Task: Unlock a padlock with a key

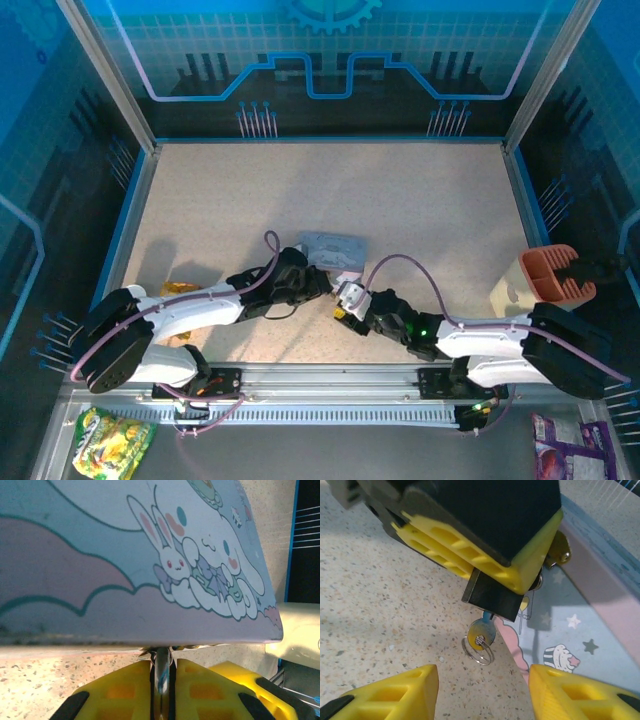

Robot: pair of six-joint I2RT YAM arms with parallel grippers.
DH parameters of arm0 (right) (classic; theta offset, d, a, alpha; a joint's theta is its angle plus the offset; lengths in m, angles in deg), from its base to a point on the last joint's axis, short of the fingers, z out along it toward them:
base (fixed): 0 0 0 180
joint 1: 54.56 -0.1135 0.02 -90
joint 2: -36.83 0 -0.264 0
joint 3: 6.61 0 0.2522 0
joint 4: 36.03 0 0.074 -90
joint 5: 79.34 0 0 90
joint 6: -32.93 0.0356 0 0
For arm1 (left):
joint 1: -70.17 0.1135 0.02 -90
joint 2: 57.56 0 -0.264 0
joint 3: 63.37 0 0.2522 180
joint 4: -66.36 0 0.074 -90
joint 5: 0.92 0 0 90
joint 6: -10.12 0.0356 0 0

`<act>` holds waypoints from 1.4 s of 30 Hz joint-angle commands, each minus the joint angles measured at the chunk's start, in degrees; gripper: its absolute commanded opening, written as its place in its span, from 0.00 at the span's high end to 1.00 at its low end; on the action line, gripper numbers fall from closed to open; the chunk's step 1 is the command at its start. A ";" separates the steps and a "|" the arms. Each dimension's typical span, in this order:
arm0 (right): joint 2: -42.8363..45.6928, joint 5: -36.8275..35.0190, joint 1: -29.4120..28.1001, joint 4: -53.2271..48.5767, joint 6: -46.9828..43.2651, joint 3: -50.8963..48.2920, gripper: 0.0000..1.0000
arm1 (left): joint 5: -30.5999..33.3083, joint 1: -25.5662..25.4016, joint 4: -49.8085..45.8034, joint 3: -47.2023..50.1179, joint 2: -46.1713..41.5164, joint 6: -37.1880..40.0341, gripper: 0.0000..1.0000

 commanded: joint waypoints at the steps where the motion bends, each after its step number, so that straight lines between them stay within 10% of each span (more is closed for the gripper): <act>1: -2.32 -3.75 -1.01 5.57 -0.71 1.32 0.50 | 1.01 -0.76 4.00 -0.11 -1.80 -1.33 1.00; 42: -7.52 -3.12 -2.25 9.99 14.64 3.89 0.88 | 1.40 -2.02 5.11 0.83 -0.62 -0.67 1.00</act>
